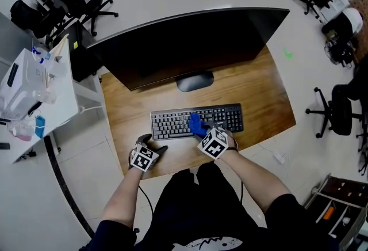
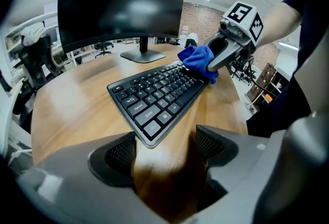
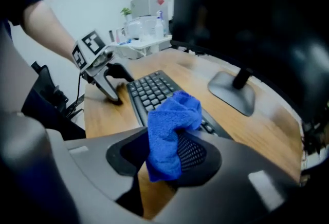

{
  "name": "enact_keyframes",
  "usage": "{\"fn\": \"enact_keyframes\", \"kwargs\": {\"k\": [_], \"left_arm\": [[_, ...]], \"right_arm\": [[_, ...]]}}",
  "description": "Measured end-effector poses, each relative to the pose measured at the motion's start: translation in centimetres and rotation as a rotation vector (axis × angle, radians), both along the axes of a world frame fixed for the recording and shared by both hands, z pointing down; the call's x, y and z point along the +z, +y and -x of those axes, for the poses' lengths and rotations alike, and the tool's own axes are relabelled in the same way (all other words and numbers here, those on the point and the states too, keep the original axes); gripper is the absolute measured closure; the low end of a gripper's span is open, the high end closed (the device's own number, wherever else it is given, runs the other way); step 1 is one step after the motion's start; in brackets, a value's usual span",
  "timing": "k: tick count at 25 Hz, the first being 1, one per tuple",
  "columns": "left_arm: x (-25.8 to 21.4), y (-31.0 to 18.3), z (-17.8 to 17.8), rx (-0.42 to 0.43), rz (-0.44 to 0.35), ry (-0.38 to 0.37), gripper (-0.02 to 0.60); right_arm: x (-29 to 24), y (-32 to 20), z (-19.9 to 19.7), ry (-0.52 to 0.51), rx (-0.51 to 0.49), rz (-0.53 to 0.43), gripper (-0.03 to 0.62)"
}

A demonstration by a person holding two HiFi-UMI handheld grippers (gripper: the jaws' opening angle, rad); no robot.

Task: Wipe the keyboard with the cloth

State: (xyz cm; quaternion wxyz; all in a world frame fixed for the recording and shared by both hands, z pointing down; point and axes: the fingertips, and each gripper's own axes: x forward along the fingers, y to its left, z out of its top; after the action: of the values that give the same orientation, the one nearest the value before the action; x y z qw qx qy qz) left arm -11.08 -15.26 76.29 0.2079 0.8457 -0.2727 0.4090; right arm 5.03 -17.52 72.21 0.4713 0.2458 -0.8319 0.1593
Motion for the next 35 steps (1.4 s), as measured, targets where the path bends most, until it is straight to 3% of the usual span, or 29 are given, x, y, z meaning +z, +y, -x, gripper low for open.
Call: {"fn": "enact_keyframes", "kwargs": {"k": [4,8,11,14,21,35], "left_arm": [[0.0,-0.1,0.1,-0.008,-0.015,-0.007,0.225],[0.2,0.0,0.1,-0.005,-0.023,-0.014,0.225],[0.2,-0.1,0.2,-0.004,-0.024,-0.018,0.225],[0.2,0.0,0.0,0.000,-0.014,-0.017,0.225],[0.1,-0.2,0.1,-0.010,-0.035,-0.016,0.225],[0.2,-0.1,-0.1,-0.020,-0.030,-0.006,0.225]], "right_arm": [[-1.4,-3.2,-9.3,0.058,0.218,-0.029,0.442],[-1.3,-5.3,-17.6,0.181,0.327,-0.021,0.441],[0.0,-5.9,-21.3,0.242,0.378,0.030,0.441],[1.8,-5.8,-22.3,0.282,0.382,0.080,0.441],[2.6,-7.5,-19.5,0.319,0.325,0.072,0.442],[2.0,-8.2,0.1,0.176,-0.015,0.034,0.442]]}}
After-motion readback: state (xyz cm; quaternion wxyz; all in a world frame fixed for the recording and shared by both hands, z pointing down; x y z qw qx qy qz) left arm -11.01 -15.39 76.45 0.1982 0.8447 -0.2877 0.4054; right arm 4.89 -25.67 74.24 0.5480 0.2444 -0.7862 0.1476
